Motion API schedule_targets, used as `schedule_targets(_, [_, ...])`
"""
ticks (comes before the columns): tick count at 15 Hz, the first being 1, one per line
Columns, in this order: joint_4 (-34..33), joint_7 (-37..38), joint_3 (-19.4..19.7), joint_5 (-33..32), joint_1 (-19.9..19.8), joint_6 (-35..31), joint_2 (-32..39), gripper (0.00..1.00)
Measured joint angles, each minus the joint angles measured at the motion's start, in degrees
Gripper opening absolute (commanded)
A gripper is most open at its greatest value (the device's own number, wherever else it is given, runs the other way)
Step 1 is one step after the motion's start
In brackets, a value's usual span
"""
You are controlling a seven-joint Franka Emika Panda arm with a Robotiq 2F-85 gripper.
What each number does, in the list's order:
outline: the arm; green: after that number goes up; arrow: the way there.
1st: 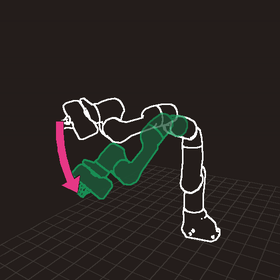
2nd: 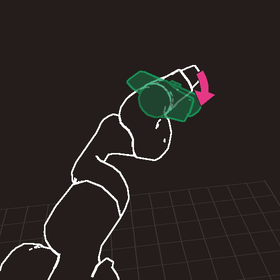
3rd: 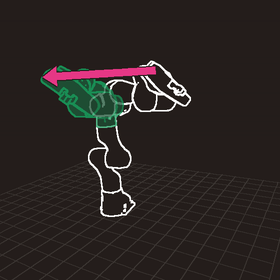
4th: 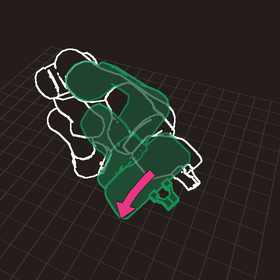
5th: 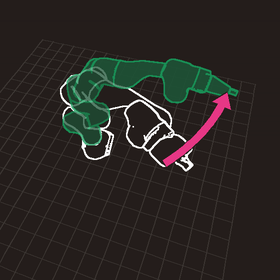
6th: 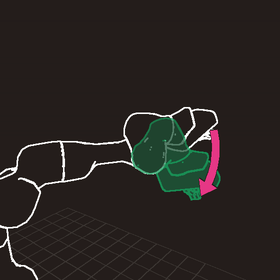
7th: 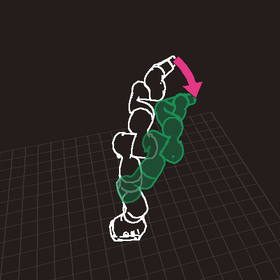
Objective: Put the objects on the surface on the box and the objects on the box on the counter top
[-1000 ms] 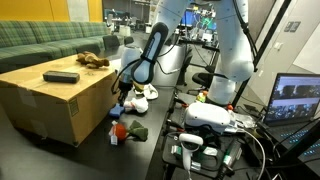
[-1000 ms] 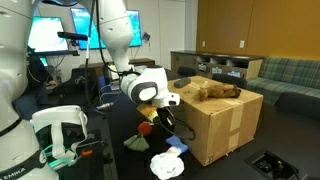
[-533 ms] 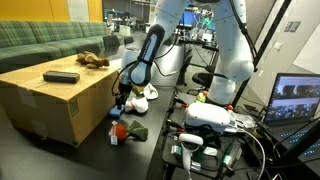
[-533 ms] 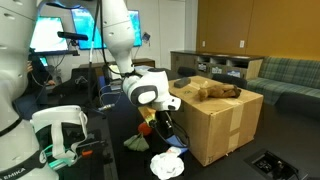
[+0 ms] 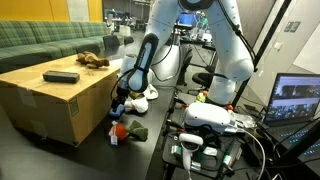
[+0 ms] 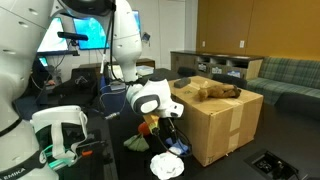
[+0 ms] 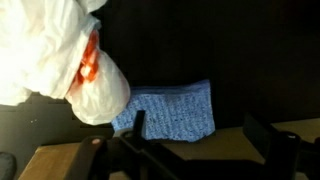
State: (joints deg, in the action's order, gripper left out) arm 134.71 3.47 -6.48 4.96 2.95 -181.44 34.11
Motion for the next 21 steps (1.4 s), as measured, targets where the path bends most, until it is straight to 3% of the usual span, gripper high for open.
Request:
schedule_targets(15, [-7.1, -0.5, 0.6, -0.7, -1.0, -2.9, 9.6, 1.0])
schedule_targets(21, [-7.3, -2.2, 0.6, -2.7, -0.9, 1.4, 9.5, 1.0])
